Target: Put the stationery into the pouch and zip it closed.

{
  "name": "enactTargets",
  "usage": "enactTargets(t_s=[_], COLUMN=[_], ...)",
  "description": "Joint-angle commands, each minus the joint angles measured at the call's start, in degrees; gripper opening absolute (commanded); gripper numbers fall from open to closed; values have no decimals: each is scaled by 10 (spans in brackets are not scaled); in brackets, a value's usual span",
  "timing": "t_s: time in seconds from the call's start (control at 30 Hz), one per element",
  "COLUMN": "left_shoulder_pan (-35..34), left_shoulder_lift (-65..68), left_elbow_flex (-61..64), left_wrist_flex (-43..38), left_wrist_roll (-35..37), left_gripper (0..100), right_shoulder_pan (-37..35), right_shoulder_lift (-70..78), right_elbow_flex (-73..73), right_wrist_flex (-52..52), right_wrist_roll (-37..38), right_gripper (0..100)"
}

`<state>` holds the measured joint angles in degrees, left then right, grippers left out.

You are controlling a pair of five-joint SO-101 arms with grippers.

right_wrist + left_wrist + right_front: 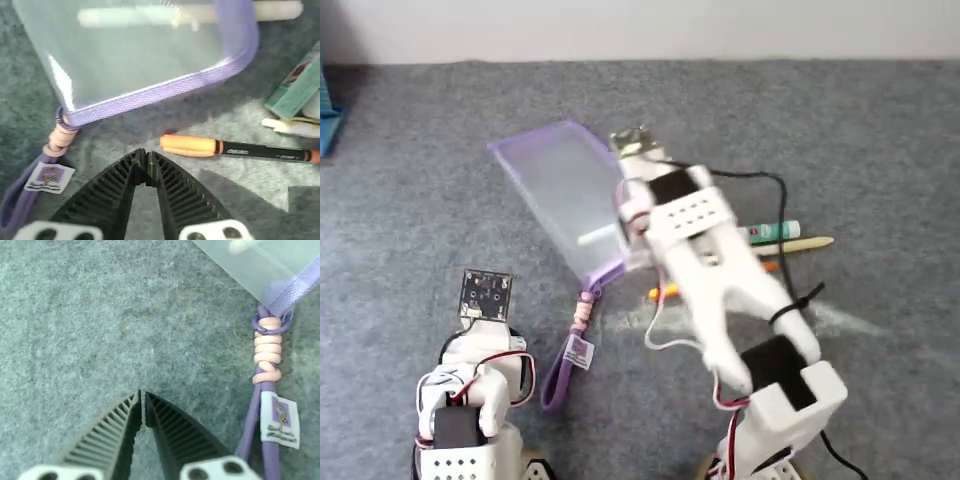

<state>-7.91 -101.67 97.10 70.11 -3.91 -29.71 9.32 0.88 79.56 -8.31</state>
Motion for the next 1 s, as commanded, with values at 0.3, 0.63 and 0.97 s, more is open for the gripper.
enactTargets(t_s=[0.3,0.63,0.97], left_shoulder_pan=[-1,-1,-1], left_shoulder_lift=[-5,-5,-5], left_elbow_flex=[-7,-7,-7], left_wrist_flex=[3,3,3], left_wrist_roll=[-5,-5,-5], left_gripper=[14,14,14], right_shoulder_pan=[-122,-153,-181], right_shoulder_lift=[44,83,85], right_elbow_flex=[-31,-42,-61], right_wrist_flex=[-4,-6,-47], right_wrist_roll=[-170,-225,-224], right_gripper=[17,292,208])
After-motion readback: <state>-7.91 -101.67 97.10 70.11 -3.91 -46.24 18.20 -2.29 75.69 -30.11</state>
